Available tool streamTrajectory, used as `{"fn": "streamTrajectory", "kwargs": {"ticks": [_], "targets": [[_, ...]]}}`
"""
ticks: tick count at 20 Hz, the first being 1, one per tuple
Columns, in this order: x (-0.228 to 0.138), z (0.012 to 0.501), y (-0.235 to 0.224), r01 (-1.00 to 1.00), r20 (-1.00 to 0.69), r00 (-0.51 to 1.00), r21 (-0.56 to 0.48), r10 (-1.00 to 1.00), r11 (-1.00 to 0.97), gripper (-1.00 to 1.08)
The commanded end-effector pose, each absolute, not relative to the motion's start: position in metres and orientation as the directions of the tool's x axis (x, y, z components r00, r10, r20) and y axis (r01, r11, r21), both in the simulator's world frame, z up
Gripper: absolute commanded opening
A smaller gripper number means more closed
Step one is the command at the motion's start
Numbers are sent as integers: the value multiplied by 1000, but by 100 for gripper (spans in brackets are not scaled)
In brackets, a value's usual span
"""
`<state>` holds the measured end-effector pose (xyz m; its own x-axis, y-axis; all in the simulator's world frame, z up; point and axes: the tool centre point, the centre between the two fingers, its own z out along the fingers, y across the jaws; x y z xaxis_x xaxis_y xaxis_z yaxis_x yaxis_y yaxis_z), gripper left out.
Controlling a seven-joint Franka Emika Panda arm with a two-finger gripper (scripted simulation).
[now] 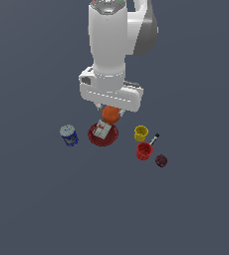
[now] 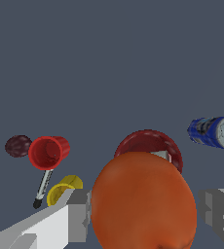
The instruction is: Pick up a designated object from a clutter of objects.
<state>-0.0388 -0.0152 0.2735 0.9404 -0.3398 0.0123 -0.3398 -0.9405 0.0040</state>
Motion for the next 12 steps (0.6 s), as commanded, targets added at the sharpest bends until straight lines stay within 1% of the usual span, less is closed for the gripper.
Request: {"fn": "streamTrajectory", "kwargs": {"ticks": [1, 7, 12], "targets": [[-43, 298, 3, -340, 11, 940, 5, -340, -940, -100], [-49, 349, 42, -340, 6, 941, 3, -340, -941, -100], [-52, 379, 65, -339, 3, 941, 2, -339, -941, -100]]}}
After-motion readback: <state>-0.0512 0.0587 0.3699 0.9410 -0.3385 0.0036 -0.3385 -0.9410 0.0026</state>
